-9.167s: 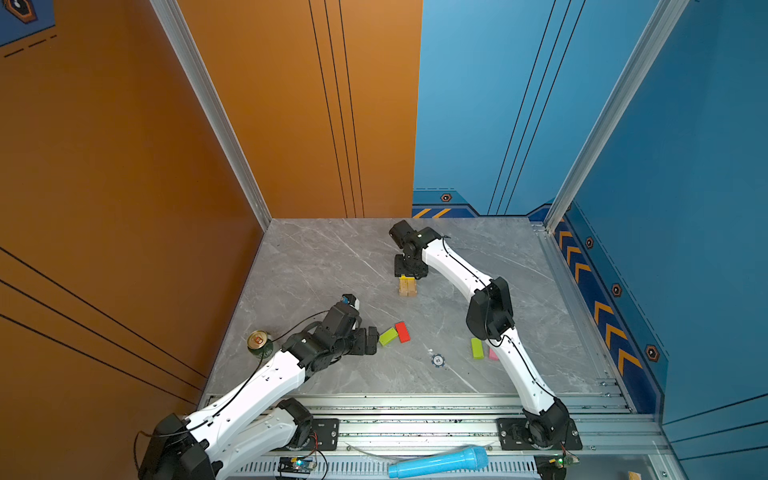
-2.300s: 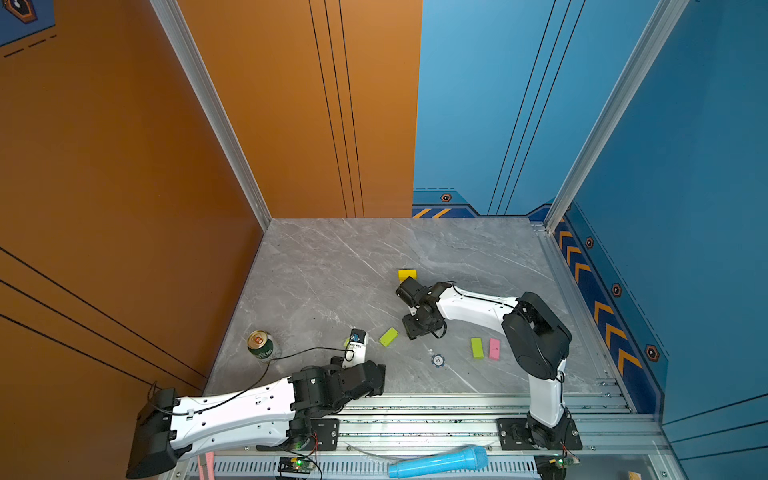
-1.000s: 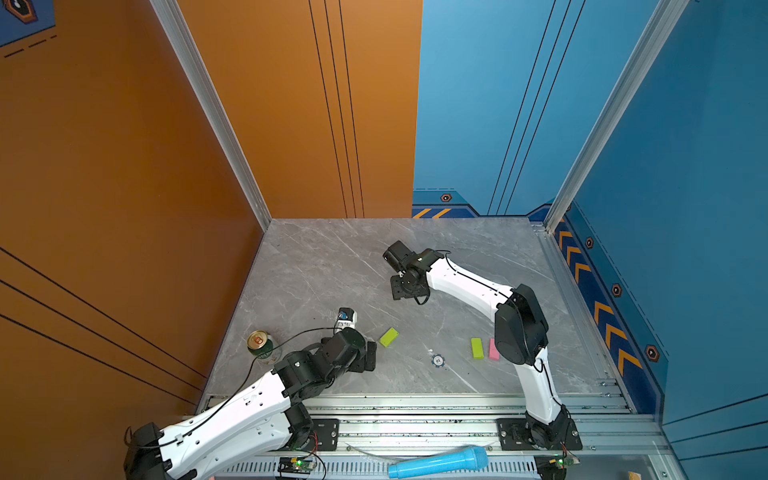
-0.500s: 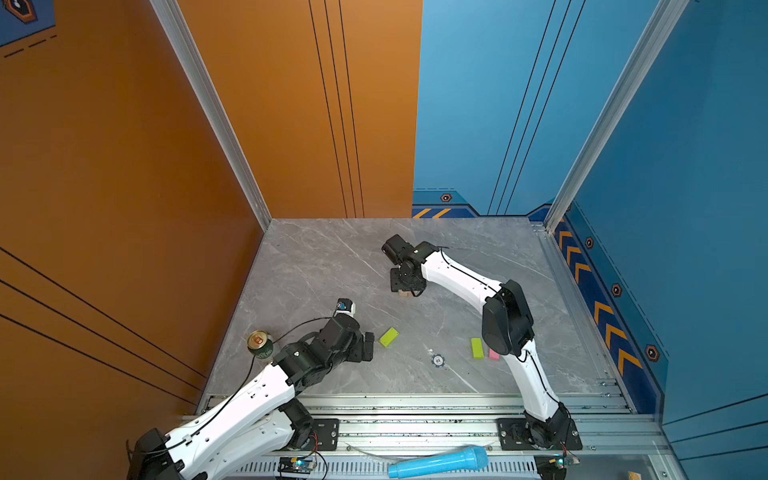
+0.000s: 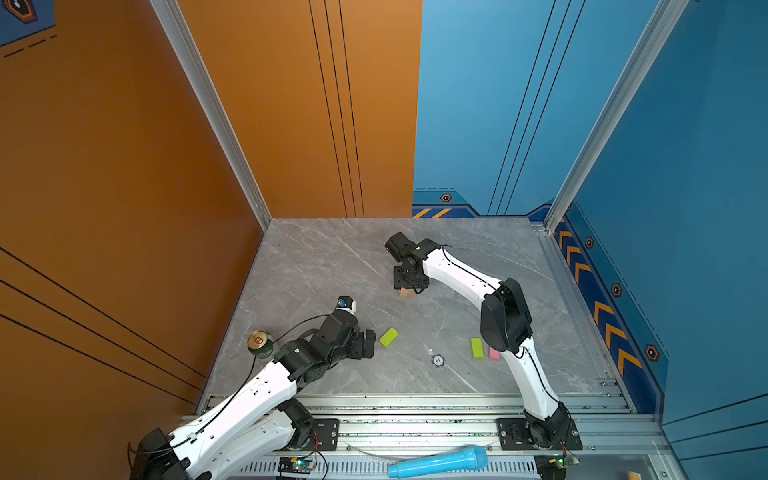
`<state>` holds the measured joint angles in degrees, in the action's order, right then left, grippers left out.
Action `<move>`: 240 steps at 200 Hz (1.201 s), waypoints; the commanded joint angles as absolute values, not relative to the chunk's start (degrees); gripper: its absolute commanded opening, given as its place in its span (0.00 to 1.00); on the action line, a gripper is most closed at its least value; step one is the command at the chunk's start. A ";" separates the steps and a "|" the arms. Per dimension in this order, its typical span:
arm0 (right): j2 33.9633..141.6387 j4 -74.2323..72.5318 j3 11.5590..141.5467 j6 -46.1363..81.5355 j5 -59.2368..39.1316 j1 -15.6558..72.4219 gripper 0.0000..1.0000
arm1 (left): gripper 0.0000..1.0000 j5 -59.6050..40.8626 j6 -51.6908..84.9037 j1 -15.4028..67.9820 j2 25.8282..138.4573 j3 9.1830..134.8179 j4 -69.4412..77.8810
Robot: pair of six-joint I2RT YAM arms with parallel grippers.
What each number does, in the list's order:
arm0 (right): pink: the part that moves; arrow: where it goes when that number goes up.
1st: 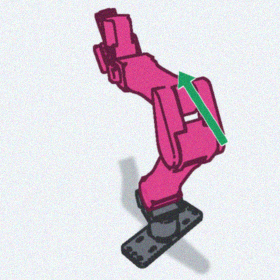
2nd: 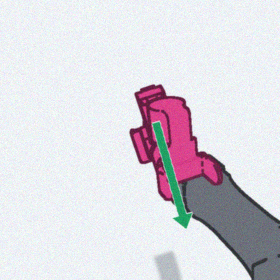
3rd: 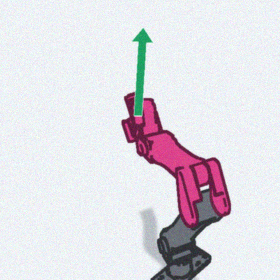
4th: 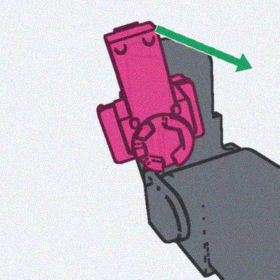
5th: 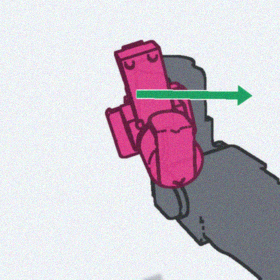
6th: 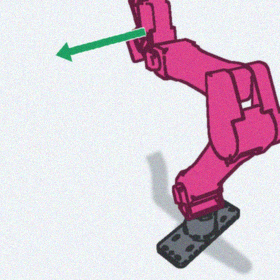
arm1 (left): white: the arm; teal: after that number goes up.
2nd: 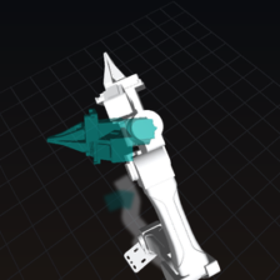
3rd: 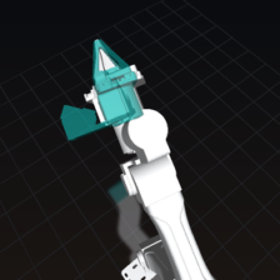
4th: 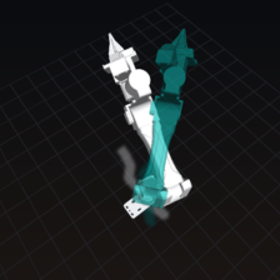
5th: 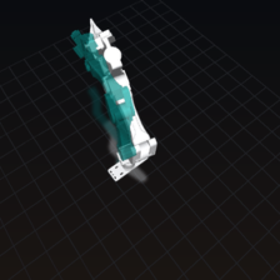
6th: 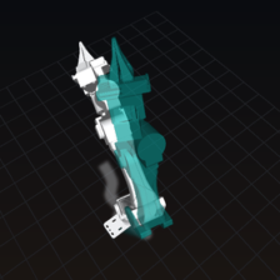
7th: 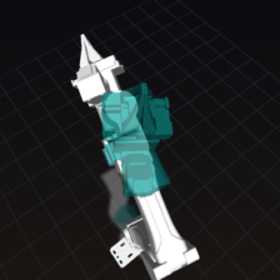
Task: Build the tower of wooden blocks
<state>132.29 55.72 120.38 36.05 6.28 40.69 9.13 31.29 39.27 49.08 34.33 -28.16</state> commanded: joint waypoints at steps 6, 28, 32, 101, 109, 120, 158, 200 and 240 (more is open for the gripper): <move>133.59 58.10 121.94 36.57 6.57 40.55 0.54 | 0.98 7.39 30.57 38.32 49.39 35.69 -27.77; 134.04 58.14 122.38 36.49 6.31 40.56 0.54 | 0.98 7.22 30.51 38.17 49.56 35.72 -27.77; 134.12 58.10 122.49 36.46 6.24 40.56 0.54 | 0.98 7.26 30.50 38.15 49.49 35.70 -27.77; 135.07 58.80 123.84 36.39 6.17 40.54 0.54 | 0.98 6.85 30.66 37.70 49.67 35.86 -27.72; 135.10 58.83 123.84 36.39 6.24 40.53 0.54 | 0.98 6.78 30.65 37.60 49.77 35.86 -27.64; 135.02 58.93 123.84 36.39 6.17 40.54 0.54 | 0.98 6.68 30.59 37.55 49.77 35.80 -27.60; 134.98 59.15 123.71 36.39 6.27 40.52 0.54 | 0.98 6.46 30.68 37.36 49.91 35.65 -27.51; 134.54 59.23 122.83 36.47 6.31 40.57 0.54 | 0.98 6.42 30.78 37.35 49.74 35.66 -27.58; 133.77 59.06 121.58 36.39 6.40 40.53 0.54 | 0.98 6.31 30.77 37.31 49.55 35.70 -27.47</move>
<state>134.17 56.64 122.52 36.05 6.22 40.69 7.20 31.27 37.89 49.67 34.33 -27.62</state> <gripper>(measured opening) 0.606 0.979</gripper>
